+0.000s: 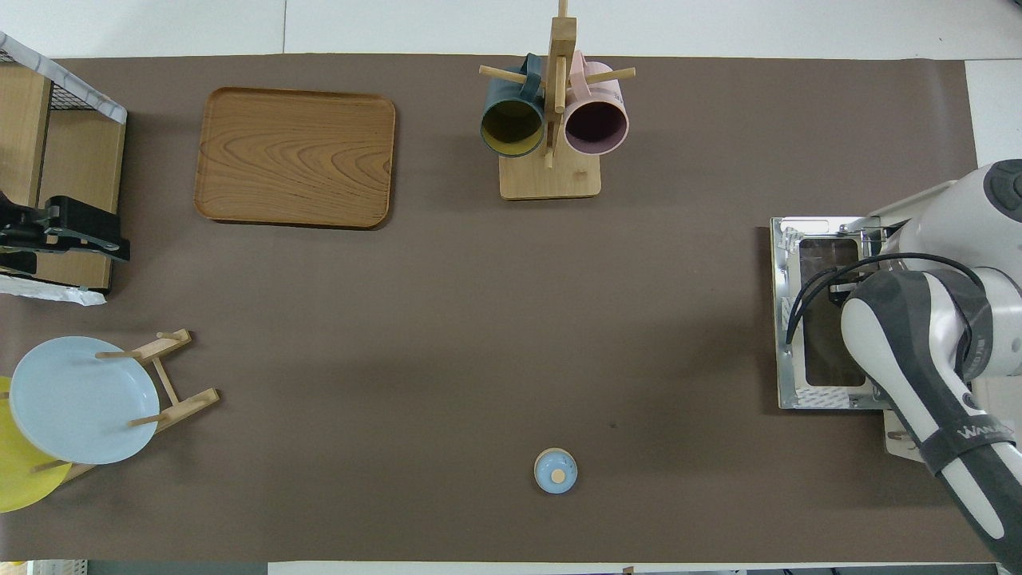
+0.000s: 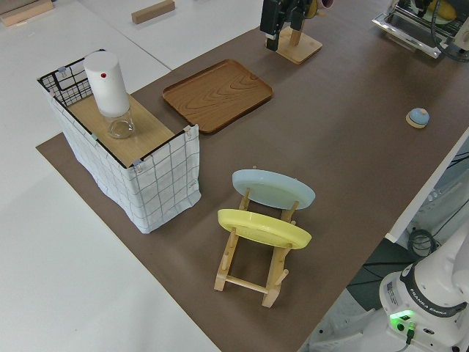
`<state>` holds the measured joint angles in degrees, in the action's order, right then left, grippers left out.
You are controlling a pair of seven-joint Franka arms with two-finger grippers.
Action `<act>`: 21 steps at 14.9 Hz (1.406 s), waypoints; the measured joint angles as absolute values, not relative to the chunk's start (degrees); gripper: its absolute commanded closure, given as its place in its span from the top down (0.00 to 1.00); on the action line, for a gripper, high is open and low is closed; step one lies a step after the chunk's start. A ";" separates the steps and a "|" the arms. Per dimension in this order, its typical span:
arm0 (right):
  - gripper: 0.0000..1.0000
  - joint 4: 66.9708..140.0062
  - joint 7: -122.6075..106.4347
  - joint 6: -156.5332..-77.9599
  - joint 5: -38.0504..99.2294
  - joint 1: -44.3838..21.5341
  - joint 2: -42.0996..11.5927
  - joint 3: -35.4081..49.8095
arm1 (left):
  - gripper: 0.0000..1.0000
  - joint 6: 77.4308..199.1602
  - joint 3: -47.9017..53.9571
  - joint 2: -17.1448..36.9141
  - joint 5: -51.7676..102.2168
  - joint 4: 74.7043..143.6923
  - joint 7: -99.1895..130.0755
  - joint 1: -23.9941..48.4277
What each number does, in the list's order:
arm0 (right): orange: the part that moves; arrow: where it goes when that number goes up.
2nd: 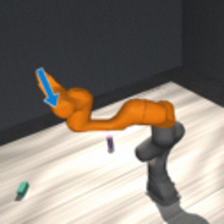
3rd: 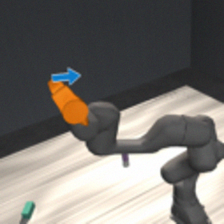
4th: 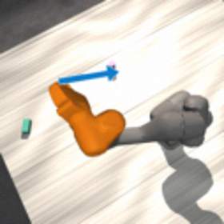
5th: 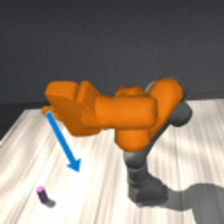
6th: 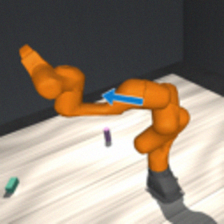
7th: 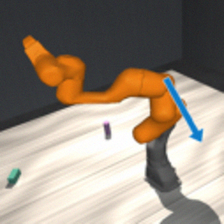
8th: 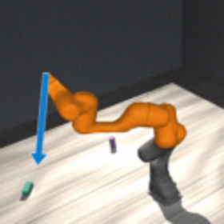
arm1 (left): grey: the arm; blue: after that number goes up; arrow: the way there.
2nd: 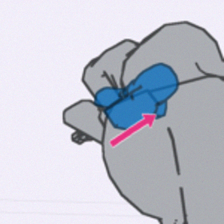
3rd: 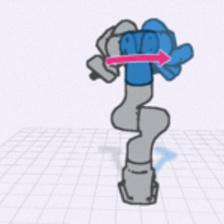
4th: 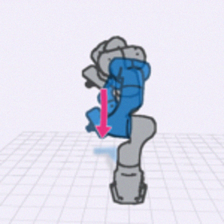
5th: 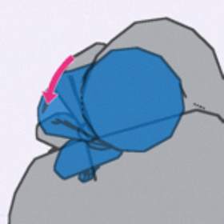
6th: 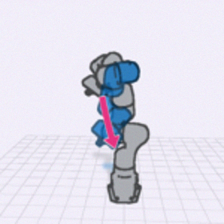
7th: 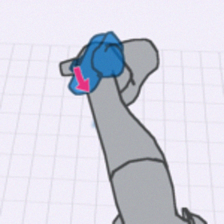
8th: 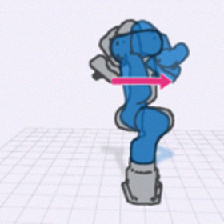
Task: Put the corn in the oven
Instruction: 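Release the plate inside the oven and withdraw the right gripper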
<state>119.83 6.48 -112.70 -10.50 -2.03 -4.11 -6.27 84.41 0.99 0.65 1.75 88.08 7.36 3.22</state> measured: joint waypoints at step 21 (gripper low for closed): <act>0.00 131.49 14.22 -131.90 -5.95 -10.03 -4.95 -5.03 | 1.00 84.41 0.99 0.65 1.75 88.08 7.36 3.21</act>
